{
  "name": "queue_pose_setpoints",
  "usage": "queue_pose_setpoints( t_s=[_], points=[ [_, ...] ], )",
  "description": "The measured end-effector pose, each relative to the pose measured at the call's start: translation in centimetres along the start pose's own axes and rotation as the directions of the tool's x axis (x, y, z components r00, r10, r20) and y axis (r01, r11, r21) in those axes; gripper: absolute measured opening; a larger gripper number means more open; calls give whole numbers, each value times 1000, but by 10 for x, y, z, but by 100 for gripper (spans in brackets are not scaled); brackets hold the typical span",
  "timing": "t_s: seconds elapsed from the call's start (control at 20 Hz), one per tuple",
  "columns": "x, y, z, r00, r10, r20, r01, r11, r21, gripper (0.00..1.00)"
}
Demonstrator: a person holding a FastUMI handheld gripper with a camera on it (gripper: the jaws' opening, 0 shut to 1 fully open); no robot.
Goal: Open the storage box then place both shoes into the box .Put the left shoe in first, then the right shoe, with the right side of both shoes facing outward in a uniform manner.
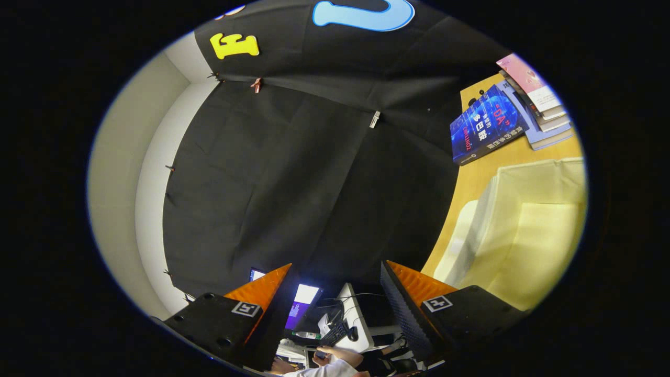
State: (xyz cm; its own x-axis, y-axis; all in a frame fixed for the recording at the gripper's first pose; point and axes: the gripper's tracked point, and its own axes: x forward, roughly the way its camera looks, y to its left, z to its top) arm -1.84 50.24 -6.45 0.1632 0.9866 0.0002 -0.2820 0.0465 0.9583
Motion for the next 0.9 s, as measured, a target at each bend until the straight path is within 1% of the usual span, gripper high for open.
queue_pose_setpoints(
  t_s=[0.15, 0.25, 0.35, 0.45, 0.55, 0.65, 0.8, 0.9],
  points=[
    [-33, -4, 1, 999, -36, 33, 38, 998, -56, 96],
    [-62, -14, 2, 994, -91, 62, 98, 988, -122, 96],
    [-93, -30, 0, 982, -163, 97, 179, 964, -195, 96],
    [-128, -50, -7, 960, -252, 123, 276, 924, -264, 96],
    [-166, -73, -16, 924, -349, 154, 381, 872, -306, 96],
    [-204, -98, -26, 877, -445, 181, 481, 821, -309, 97],
    [-266, -134, -41, 789, -575, 216, 615, 734, -289, 97],
    [-305, -160, -49, 719, -655, 233, 695, 665, -272, 97]
  ],
)
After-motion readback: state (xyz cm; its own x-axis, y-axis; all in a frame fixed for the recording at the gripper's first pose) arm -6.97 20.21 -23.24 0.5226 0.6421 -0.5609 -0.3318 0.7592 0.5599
